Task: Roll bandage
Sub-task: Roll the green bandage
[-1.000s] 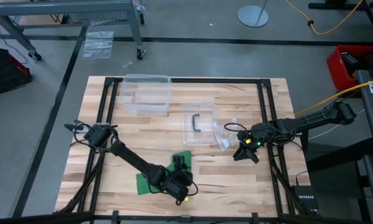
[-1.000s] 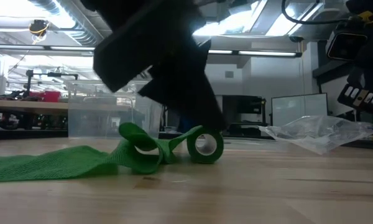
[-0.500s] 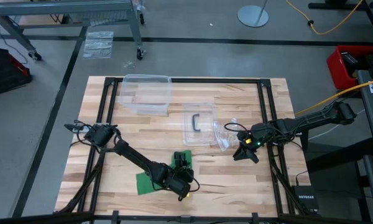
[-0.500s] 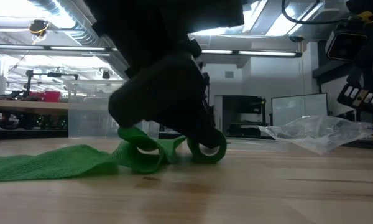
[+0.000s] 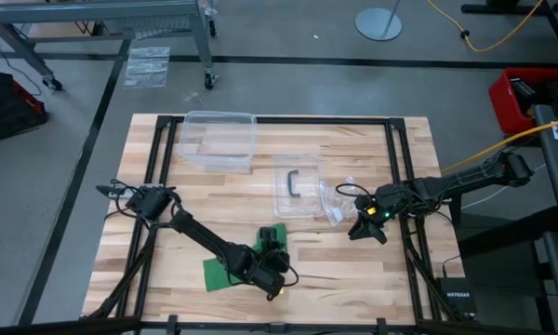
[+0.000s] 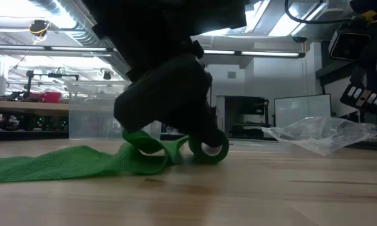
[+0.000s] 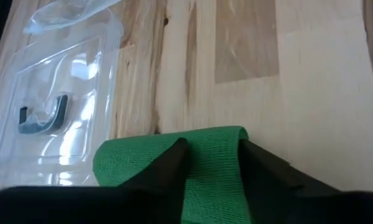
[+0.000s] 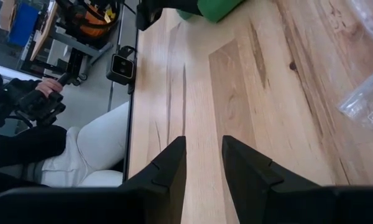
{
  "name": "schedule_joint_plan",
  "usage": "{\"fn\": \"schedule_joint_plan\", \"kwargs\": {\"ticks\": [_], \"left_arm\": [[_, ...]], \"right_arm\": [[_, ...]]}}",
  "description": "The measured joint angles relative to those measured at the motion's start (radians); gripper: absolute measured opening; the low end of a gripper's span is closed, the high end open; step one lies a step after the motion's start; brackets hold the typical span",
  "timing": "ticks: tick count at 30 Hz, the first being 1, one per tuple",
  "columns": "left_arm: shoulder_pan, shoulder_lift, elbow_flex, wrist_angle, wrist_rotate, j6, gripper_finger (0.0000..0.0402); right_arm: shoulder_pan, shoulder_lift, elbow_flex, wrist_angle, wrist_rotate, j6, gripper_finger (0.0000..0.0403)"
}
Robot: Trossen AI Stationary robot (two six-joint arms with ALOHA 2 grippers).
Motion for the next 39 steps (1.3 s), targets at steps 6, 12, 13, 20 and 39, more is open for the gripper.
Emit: {"fn": "schedule_joint_plan", "kwargs": {"ticks": [6,12,13,20,39], "left_arm": [[-0.01,-0.005,0.0,0.001,-0.012,-0.081,0.0026],[-0.014,-0.008,0.052,-0.014,-0.01,-0.155,0.0007],[-0.014,-0.008,0.07,-0.013,-0.006,-0.157,0.0005],[-0.016,-0.009,0.203,-0.01,0.004,-0.151,0.0002],[0.026,-0.01,0.452,0.39,-0.295,0.128,0.0002]], "right_arm": [[0.0,0.0,0.0,0.001,0.0,0.0,0.0108],[0.0,0.0,0.0,0.005,0.007,0.0,0.0108],[0.0,0.0,0.0,0.006,0.009,0.0,0.0108],[0.0,0.0,0.0,0.008,0.019,0.0,0.0108],[0.0,-0.033,0.0,-0.025,-0.019,-0.131,0.0108]]}}
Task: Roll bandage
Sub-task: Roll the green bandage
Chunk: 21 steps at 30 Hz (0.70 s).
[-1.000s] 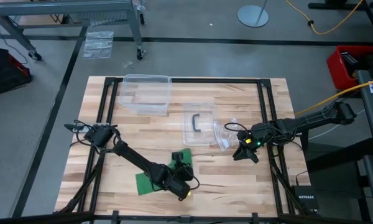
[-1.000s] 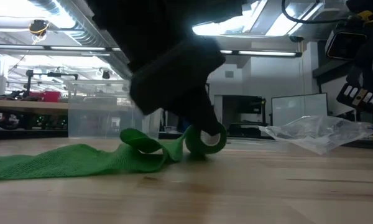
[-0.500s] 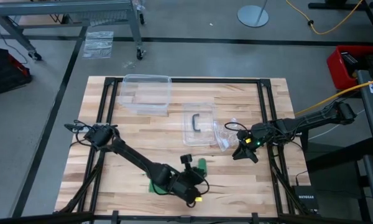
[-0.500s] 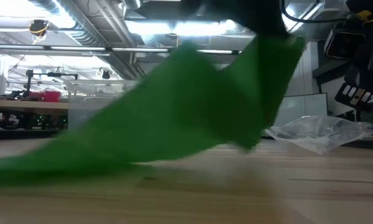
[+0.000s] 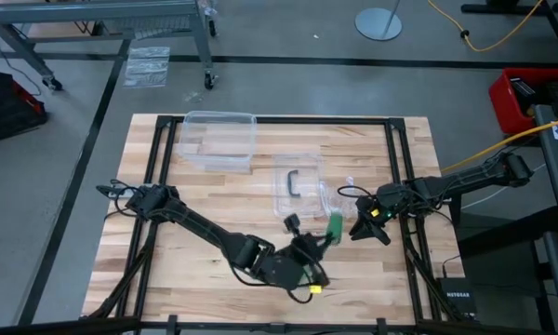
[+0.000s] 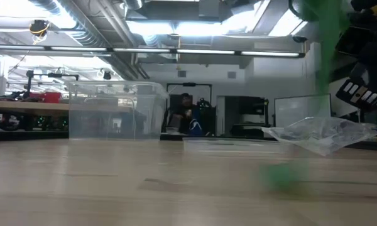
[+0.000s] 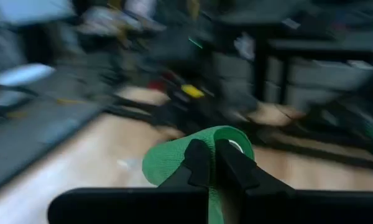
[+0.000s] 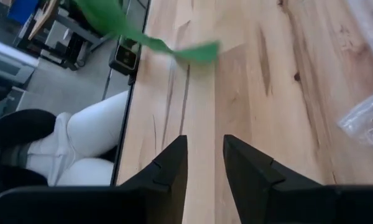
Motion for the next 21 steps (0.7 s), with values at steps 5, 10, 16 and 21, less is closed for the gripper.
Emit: {"fn": "schedule_joint_plan", "kwargs": {"ticks": [5,10,16,21], "left_arm": [[-0.019,-0.001,0.004,0.026,-0.295,0.044,0.0002],[-0.053,-0.001,0.004,-0.166,-0.387,-0.208,0.0001],[-0.098,0.003,0.003,-0.629,-0.385,-0.764,0.0001],[-0.115,0.041,0.002,-0.944,-0.249,-1.132,0.0001]], "right_arm": [[0.0,-0.055,0.0,-0.032,-0.027,-0.009,0.0108],[0.0,-0.117,0.0,-0.09,-0.005,-0.027,0.0108],[0.0,-0.137,0.0,-0.101,0.104,-0.025,0.0108],[0.0,-0.099,0.0,-0.099,0.164,-0.024,0.0108]]}}
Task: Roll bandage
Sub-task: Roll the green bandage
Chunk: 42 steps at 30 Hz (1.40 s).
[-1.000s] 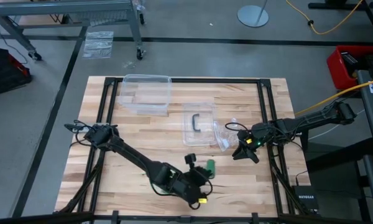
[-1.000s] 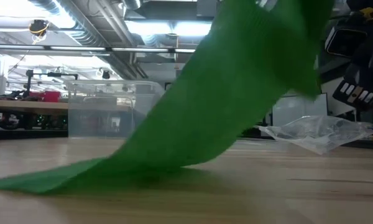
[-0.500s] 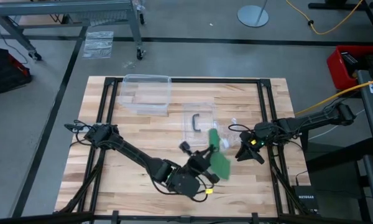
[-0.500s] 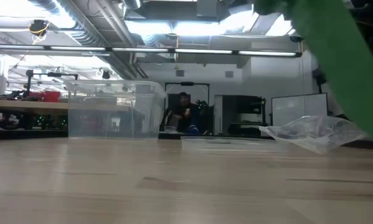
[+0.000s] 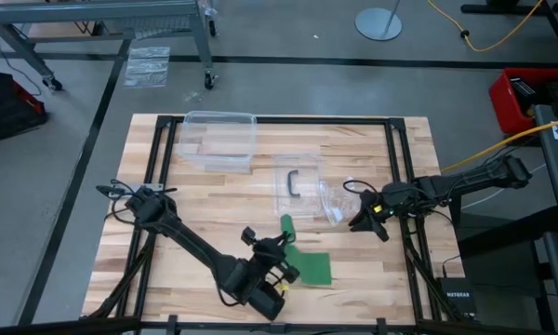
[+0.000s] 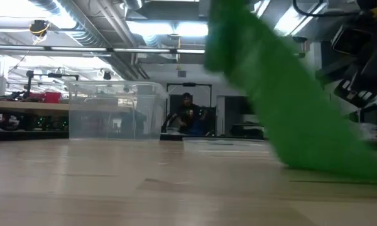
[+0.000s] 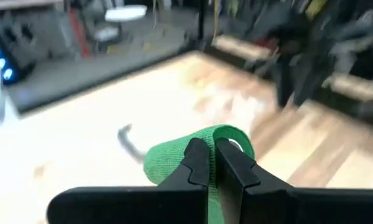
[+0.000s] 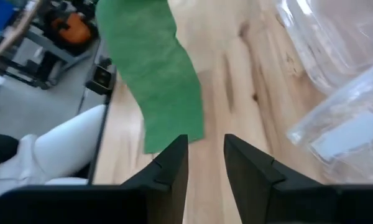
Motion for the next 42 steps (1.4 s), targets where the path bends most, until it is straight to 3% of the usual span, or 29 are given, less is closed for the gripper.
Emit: {"fn": "schedule_joint_plan", "kwargs": {"ticks": [7,13,19,29,37,42], "left_arm": [[-0.012,0.089,-0.001,-0.113,0.096,-0.147,0.0],[-0.045,0.13,-0.001,-0.285,0.157,-0.355,0.0],[-0.105,0.139,-0.025,-0.443,0.205,-0.597,0.0],[-0.167,0.142,-0.134,-0.403,0.249,-0.749,0.0],[-0.176,0.142,-0.209,-0.35,0.261,-0.751,0.0],[-0.178,0.142,-0.243,-0.293,0.263,-0.747,0.0]], "right_arm": [[0.0,0.103,0.0,0.05,0.046,0.058,0.0108],[0.006,0.215,0.0,0.183,0.02,0.079,0.0108],[0.108,0.375,0.0,0.343,0.084,0.125,0.0108],[0.257,0.71,0.003,0.728,0.23,0.208,0.0106],[0.298,0.938,0.179,0.732,0.255,0.182,0.006],[0.295,1.047,0.321,0.649,0.247,0.132,0.0032]]}}
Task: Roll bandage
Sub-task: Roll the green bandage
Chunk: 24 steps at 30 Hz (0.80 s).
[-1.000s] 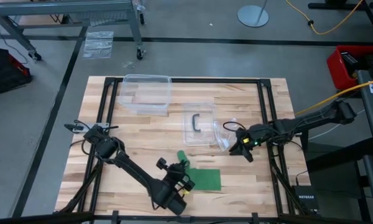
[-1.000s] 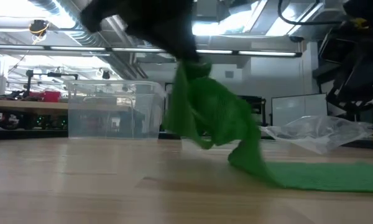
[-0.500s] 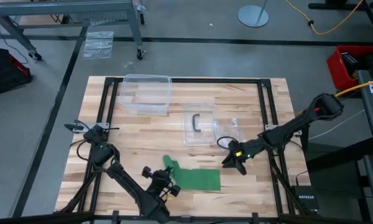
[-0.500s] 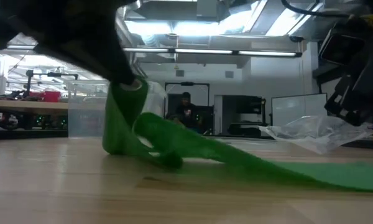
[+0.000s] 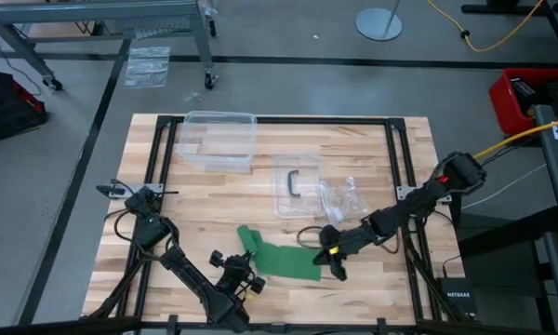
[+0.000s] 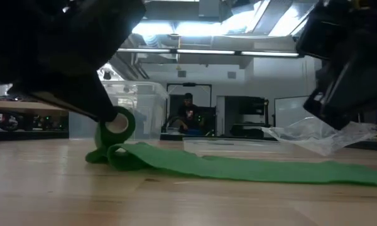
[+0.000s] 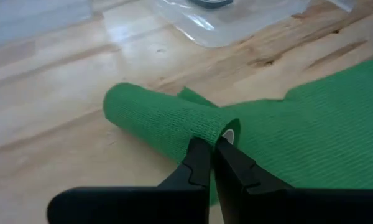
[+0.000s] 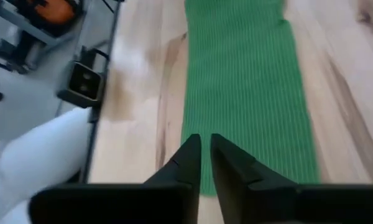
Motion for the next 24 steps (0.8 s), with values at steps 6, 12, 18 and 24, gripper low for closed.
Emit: {"fn": "schedule_joint_plan", "kwargs": {"ticks": [6,12,18,24], "left_arm": [[-0.011,0.0,-0.005,0.008,-0.001,0.002,0.0],[-0.031,0.0,-0.005,-0.002,-0.003,0.001,0.0],[-0.048,0.0,-0.004,-0.118,0.064,-0.085,0.0],[-0.07,0.0,-0.004,-0.151,0.169,-0.093,0.0001]], "right_arm": [[0.0,0.118,0.123,-0.158,0.02,-0.003,0.0005],[0.0,0.18,0.156,-0.207,0.02,0.039,0.0006],[0.0,0.179,0.159,-0.272,0.0,0.08,0.0005],[-0.001,0.177,0.16,-0.331,-0.023,0.093,0.0003]]}}
